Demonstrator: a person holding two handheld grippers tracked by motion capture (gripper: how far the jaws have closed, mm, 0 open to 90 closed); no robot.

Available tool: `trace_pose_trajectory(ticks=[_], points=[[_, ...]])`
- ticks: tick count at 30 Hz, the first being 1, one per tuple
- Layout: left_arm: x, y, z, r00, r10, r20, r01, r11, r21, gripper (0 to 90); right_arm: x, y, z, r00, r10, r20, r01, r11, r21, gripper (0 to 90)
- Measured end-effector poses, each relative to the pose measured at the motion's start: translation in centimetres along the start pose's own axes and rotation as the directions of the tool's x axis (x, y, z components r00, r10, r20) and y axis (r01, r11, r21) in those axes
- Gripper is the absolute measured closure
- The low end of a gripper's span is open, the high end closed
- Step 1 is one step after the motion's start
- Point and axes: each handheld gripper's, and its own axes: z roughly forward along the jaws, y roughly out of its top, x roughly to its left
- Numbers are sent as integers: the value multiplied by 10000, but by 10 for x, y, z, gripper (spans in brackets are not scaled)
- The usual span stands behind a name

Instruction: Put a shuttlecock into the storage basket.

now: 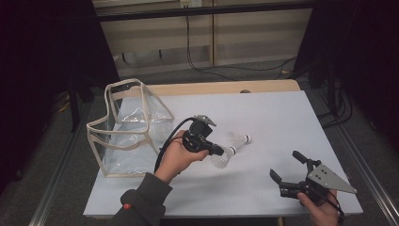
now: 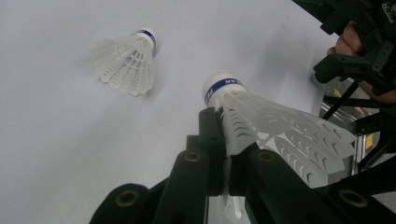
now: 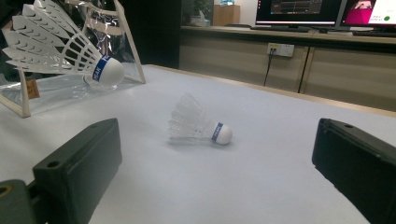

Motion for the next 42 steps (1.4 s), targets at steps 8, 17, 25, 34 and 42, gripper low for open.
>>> trace_pose_trajectory(ticks=[8, 17, 25, 34, 42], points=[[1, 2, -7, 10000, -76, 0, 76, 10000, -27, 889, 0, 0, 0, 10000, 0, 3, 0, 10000, -4, 14], [0, 6, -14, 9998, -176, -119, 176, 9998, -38, 889, 0, 0, 0, 10000, -9, 11, 9, 10000, -24, 14], [2, 9, -21, 9996, -276, -28, 275, 9996, -101, 888, 0, 1, 0, 10000, -20, 9, 20, 10000, -38, 14], [6, 11, -28, 9992, -396, -25, 395, 9990, -190, 888, 0, 1, -1, 10000, -17, 20, 17, 10000, -38, 14], [7, 15, -36, 9991, -408, -86, 406, 9991, -153, 888, 0, 1, 0, 10000, -25, -15, 25, 10000, -42, 14]])
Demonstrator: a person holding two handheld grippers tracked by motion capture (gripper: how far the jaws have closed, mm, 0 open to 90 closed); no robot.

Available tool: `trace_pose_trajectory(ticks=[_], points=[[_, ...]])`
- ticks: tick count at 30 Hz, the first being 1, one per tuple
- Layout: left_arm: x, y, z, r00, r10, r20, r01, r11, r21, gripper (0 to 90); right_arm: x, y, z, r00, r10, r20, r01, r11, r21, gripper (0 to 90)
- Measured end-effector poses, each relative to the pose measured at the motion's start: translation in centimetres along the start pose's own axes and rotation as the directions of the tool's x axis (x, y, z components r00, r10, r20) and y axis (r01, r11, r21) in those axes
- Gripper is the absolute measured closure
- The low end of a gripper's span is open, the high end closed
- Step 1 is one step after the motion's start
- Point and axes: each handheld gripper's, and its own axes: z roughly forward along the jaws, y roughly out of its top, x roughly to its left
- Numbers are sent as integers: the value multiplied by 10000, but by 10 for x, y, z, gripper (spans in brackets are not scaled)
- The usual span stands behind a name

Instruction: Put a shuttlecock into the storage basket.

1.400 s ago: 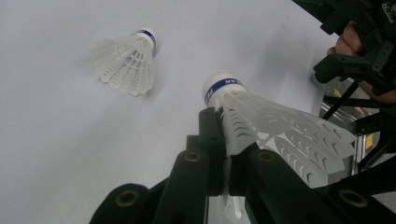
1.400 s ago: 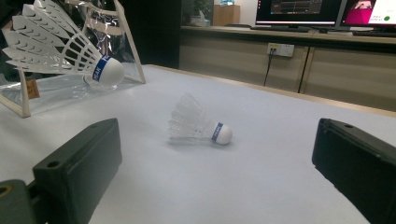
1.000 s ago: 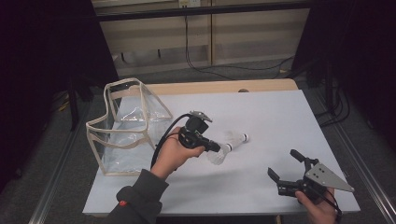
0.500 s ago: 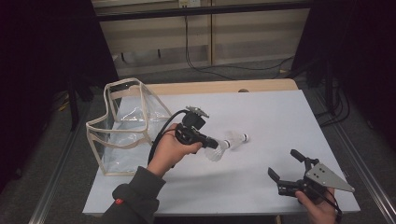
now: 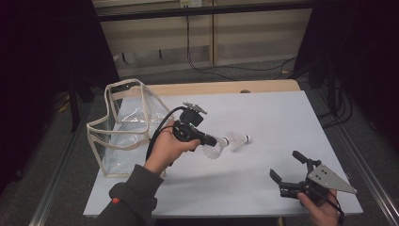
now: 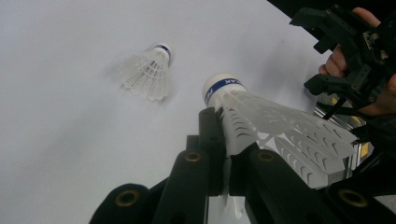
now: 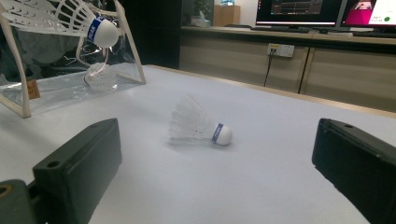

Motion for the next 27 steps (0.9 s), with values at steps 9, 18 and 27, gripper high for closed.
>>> trace_pose_trajectory(ticks=[9, 18, 27], points=[[3, 4, -9, 9998, -133, -165, 131, 9999, -70, 889, 0, 0, 0, 10000, 2, -12, -2, 10000, 22, 14], [3, 6, -14, 9997, -226, -106, 224, 9996, -157, 889, 0, 0, 0, 10000, -5, -13, 5, 10000, 14, 14], [5, 8, -22, 9991, -338, -257, 334, 9993, -163, 890, 0, 0, 0, 10000, -9, -10, 9, 10000, 23, 14]])
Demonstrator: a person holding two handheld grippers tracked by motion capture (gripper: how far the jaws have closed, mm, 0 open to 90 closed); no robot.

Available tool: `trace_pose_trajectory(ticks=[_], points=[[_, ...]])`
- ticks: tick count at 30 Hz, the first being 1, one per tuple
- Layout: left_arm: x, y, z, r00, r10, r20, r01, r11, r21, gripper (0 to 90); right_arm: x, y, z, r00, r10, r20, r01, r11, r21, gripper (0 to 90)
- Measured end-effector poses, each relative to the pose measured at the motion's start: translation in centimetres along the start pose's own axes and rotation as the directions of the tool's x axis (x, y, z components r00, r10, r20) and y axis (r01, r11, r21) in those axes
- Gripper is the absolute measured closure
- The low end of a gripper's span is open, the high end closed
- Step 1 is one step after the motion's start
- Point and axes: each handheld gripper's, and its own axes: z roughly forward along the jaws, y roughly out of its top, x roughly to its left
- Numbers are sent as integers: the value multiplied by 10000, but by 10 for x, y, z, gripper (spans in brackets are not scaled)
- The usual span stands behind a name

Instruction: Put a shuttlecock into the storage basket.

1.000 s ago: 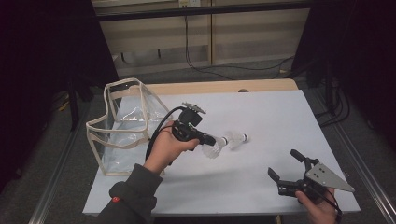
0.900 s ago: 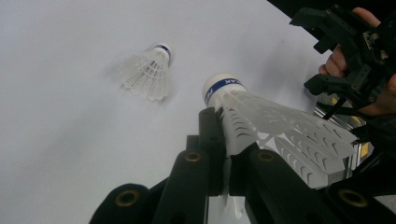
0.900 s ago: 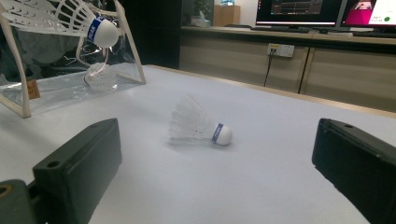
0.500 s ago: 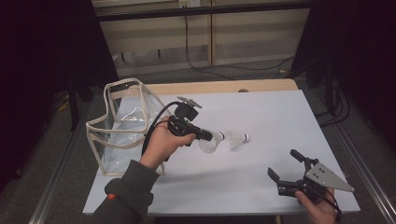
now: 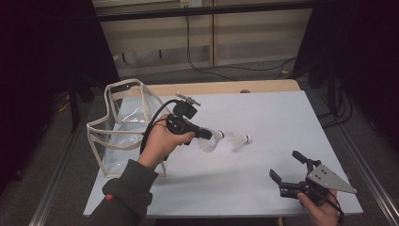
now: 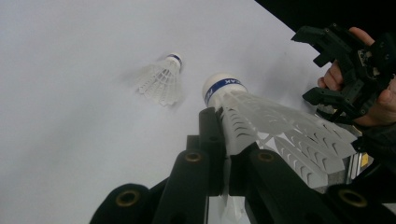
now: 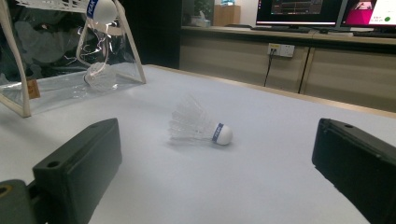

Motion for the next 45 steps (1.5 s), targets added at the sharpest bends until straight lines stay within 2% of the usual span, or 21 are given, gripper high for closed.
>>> trace_pose_trajectory(ticks=[5, 6, 15, 18, 22, 23, 27, 38, 42, 45], points=[[1, 2, -4, 9999, -162, -45, 162, 9998, -102, 890, 0, 0, 0, 10000, -1, -5, 1, 10000, 4, 14], [2, 2, -5, 9999, -74, -112, 73, 10000, -43, 890, 0, 0, 0, 10000, -10, -7, 10, 10000, -1, 14], [4, 6, -12, 9997, -225, -105, 223, 9996, -167, 890, 0, 0, 0, 10000, -13, -12, 13, 10000, 13, 14], [4, 7, -15, 9994, -234, -255, 230, 9997, -123, 890, 0, 0, 0, 10000, 0, -6, 0, 10000, 2, 14], [6, 8, -18, 9995, -290, -108, 288, 9995, -118, 890, 0, 0, 1, 10000, -2, -12, 2, 10000, 20, 15], [6, 8, -18, 9993, -299, -217, 296, 9995, -132, 891, 0, 0, 1, 10000, -4, -13, 4, 10000, 16, 15], [7, 8, -21, 9987, -468, -202, 463, 9986, -263, 892, 0, 0, 0, 10000, 11, -1, -11, 10000, -4, 14], [10, 10, -27, 9982, -504, -322, 500, 9986, -157, 897, 0, 0, 0, 10000, 11, -2, -11, 10000, -4, 14], [10, 11, -29, 9974, -615, -385, 606, 9978, -258, 898, 0, 0, 0, 10000, 14, -2, -14, 10000, -4, 14], [11, 12, -33, 9975, -535, -470, 525, 9984, -216, 897, 0, 0, 0, 10000, 13, -4, -13, 10000, -6, 14]])
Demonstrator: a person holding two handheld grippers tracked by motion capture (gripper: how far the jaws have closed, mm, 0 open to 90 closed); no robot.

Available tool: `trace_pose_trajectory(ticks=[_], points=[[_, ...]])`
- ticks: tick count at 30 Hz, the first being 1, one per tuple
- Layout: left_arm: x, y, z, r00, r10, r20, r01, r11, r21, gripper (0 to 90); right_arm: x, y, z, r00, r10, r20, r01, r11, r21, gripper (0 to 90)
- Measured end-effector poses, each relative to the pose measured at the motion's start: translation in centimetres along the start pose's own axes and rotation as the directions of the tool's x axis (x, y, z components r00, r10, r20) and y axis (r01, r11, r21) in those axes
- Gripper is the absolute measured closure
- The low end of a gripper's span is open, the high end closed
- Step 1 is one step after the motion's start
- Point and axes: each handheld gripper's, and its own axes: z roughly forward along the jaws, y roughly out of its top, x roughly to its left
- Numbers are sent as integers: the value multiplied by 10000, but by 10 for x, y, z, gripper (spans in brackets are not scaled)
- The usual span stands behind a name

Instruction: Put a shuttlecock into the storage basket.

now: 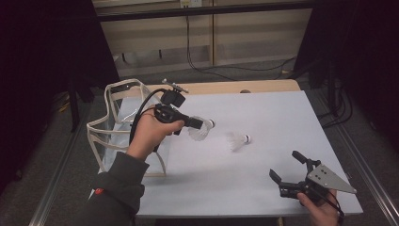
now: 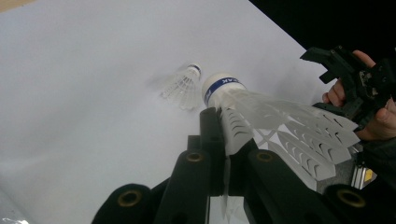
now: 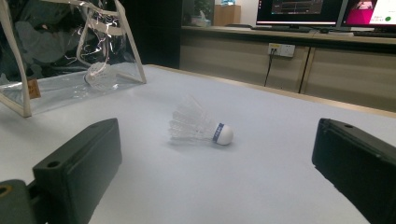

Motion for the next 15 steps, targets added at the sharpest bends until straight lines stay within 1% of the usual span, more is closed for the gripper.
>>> trace_pose_trajectory(ticks=[2, 3, 4, 5, 6, 13, 15], points=[[0, 1, -2, 10000, -9, 23, 9, 10000, -40, 898, 0, 0, 0, 10000, -4, -4, 4, 10000, 7, 14], [0, 1, -3, 9999, -105, 3, 105, 9999, -133, 898, 0, 0, 0, 10000, 7, -5, -7, 10000, 4, 14], [0, 1, -4, 10000, -43, 7, 43, 10000, -66, 898, 0, 0, 0, 10000, 10, -12, -10, 10000, 6, 14], [0, 1, -5, 9999, -100, -46, 100, 9999, -79, 898, 0, 0, 0, 10000, -1, -13, 1, 10000, 5, 14], [1, 1, -5, 9999, -142, 16, 142, 9998, -134, 898, 0, 0, 0, 10000, 15, -22, -15, 10000, 6, 14], [5, 2, -12, 9999, -134, -62, 133, 9998, -120, 897, 0, 0, 0, 10000, 2, -5, -2, 10000, 0, 14], [5, 3, -14, 9997, -214, -87, 212, 9996, -177, 897, 0, 0, 0, 10000, -18, -10, 18, 10000, -5, 14]])
